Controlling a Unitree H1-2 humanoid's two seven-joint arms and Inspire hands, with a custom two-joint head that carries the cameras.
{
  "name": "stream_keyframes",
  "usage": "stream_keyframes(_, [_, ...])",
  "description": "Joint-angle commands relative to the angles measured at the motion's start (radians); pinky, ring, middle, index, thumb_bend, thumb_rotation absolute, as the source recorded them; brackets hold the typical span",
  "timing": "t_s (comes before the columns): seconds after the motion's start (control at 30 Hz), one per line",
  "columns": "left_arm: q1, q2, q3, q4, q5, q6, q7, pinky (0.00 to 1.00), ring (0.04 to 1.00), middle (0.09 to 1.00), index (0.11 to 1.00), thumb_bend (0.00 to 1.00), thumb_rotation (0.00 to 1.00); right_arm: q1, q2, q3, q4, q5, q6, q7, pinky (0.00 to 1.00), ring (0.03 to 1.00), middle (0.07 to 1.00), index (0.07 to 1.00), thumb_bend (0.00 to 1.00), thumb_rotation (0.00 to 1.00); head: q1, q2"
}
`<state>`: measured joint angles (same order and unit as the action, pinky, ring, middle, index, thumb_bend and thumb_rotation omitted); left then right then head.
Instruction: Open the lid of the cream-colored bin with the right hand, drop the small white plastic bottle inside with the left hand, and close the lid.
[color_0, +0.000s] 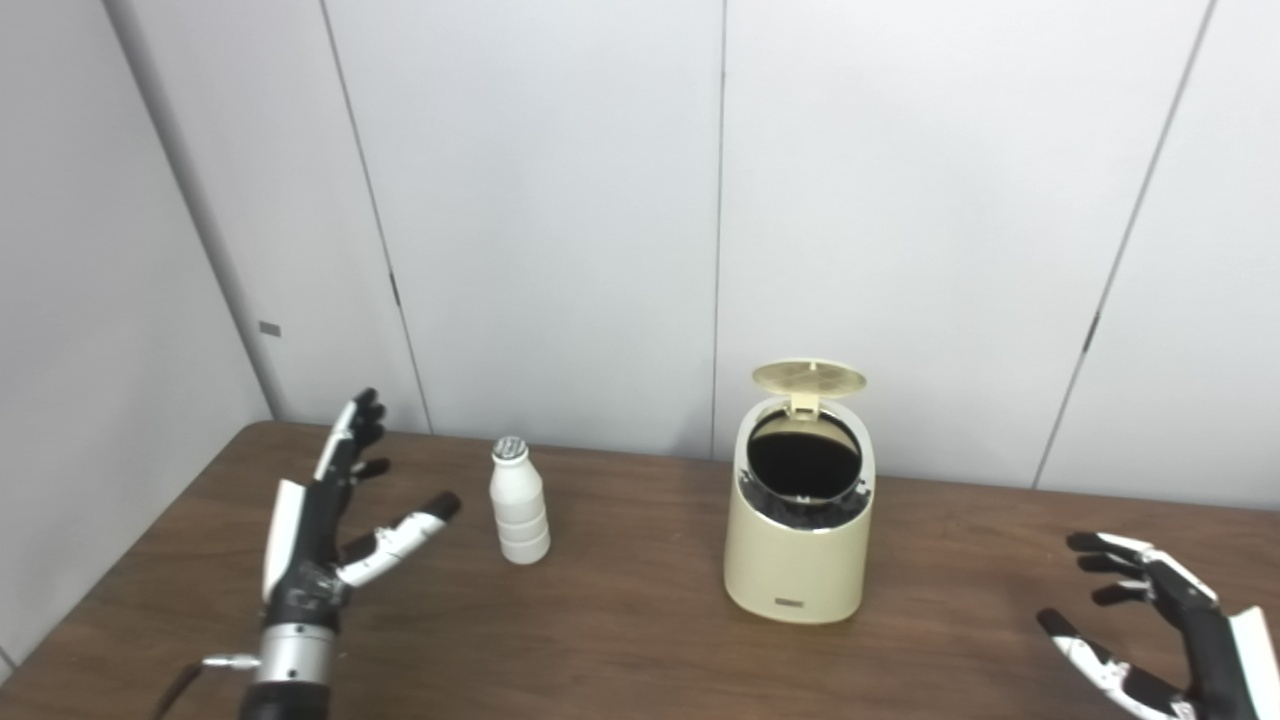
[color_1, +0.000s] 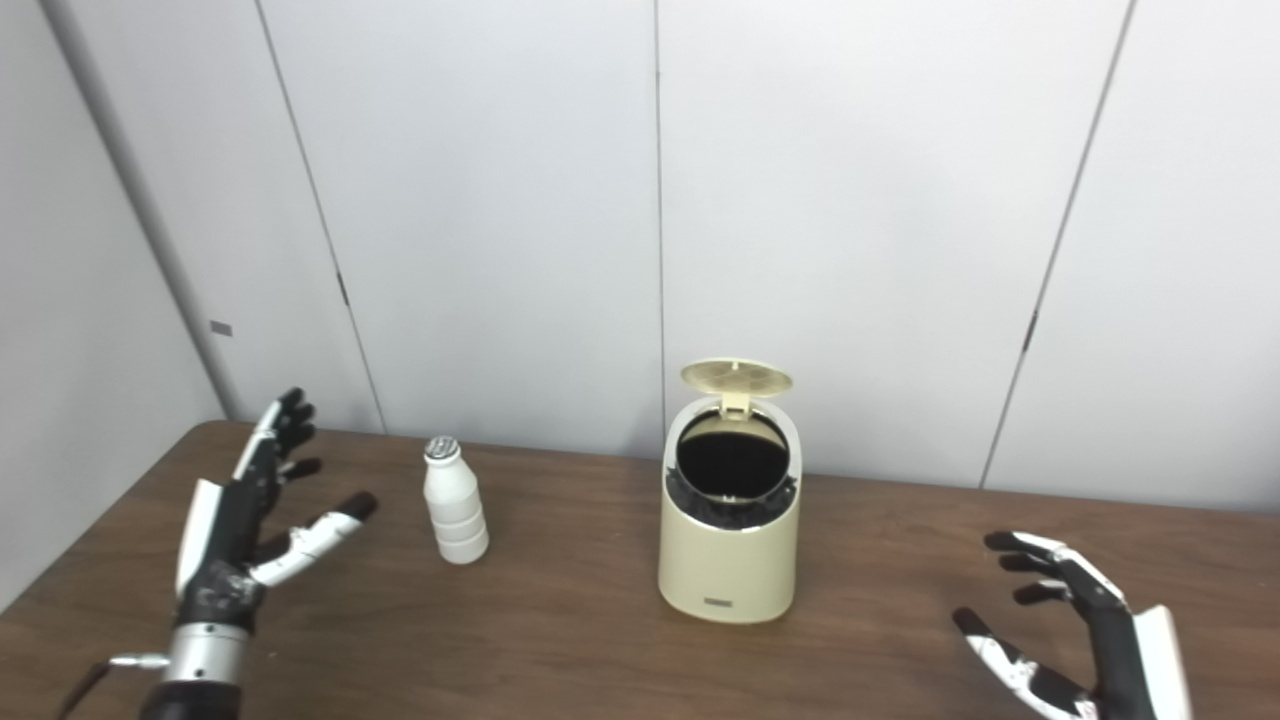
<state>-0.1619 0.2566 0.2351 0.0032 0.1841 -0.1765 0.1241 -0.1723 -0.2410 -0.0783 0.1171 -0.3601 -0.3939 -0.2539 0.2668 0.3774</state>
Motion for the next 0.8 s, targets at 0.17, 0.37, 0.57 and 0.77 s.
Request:
stream_keyframes(0.17, [0.007,-0.044,-0.036,0.046,0.020,-0.082,0.040,0.83,0.932,0.948,0.982,1.00,0.43,-0.025,-0.032,-0.025,-0.048,0.053,-0.024,0.023,0.52,0.666,0.698,0.613,0.26,0.05,0.076,-0.009])
stream_keyframes(0.37, [-0.001,-0.047,-0.051,0.081,0.024,-0.079,0.042,0.86,0.935,0.954,0.992,1.00,0.42,-0.020,-0.035,-0.031,-0.080,0.069,0.036,0.055,0.41,0.590,0.682,0.638,0.30,0.37,0.099,-0.016])
stream_keyframes(0.57, [-0.010,-0.035,-0.057,0.142,0.011,-0.121,0.045,0.85,0.915,0.934,0.965,1.00,0.34,-0.025,-0.027,-0.034,-0.074,0.067,0.023,0.056,0.36,0.546,0.658,0.615,0.36,0.48,0.091,-0.017])
stream_keyframes(0.77, [-0.024,-0.026,-0.056,0.201,0.075,-0.123,0.099,0.84,0.902,0.916,0.944,1.00,0.32,-0.028,-0.025,-0.037,-0.070,0.062,0.022,0.050,0.35,0.533,0.656,0.607,0.43,0.57,0.088,-0.020])
